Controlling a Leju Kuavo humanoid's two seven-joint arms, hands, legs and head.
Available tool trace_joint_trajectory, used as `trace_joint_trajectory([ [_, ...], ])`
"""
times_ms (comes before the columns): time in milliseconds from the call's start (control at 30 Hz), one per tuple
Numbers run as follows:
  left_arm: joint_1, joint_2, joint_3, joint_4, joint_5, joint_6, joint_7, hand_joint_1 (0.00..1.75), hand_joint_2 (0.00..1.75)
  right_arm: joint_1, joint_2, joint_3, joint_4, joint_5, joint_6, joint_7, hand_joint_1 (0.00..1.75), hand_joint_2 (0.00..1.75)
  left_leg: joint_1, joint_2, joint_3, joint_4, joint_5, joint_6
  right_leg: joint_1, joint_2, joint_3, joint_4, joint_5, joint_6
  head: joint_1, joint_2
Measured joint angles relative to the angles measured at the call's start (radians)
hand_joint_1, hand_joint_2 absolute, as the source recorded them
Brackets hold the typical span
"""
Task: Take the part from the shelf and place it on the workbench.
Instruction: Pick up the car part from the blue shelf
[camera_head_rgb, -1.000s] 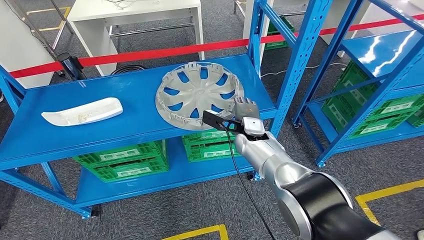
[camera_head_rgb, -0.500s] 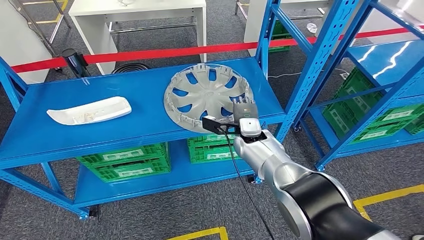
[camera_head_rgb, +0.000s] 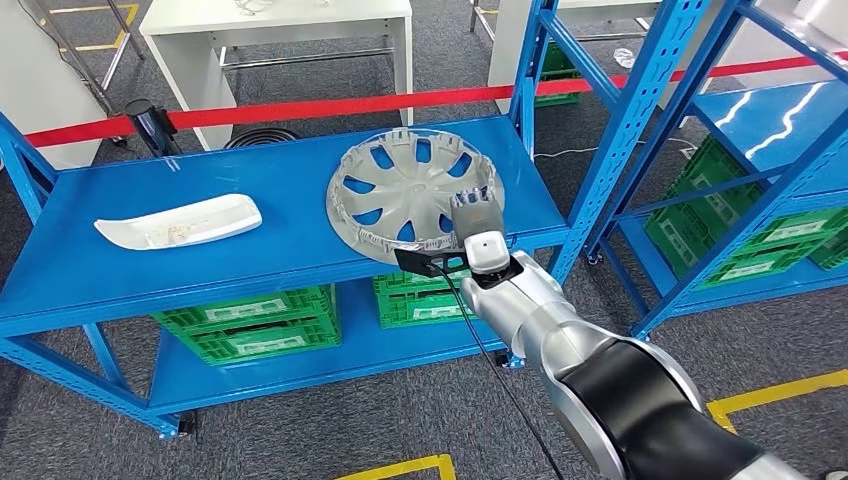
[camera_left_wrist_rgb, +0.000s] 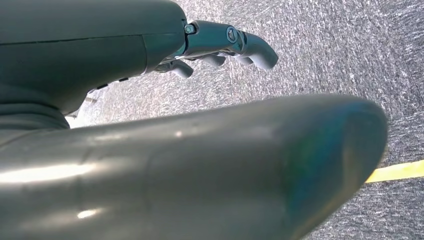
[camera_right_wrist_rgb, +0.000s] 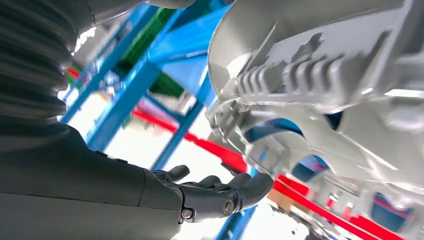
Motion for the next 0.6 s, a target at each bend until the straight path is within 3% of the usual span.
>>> trace_joint_trajectory([
  [233,-0.001,0.0,0.0,0.0,0.007,-0.007,-0.011,0.0,0.0,-0.033,0.035,0.068,0.0,-0.002,-0.002,-0.087,0.0,1.75,0.001,0.0,0.0,-0.001,0.0,0.0,0.0,0.0,0.0,0.001,0.0,0.0,0.0,0.0],
  [600,-0.003,0.0,0.0,0.0,-0.002,-0.007,-0.002,0.0,0.0,-0.043,0.048,0.074,0.0,-0.042,-0.043,-0.122,0.0,1.75,0.001,0.0,0.001,-0.001,0.0,0.0,0.0,0.0,0.0,0.001,0.0,0.0,0.0,0.0],
])
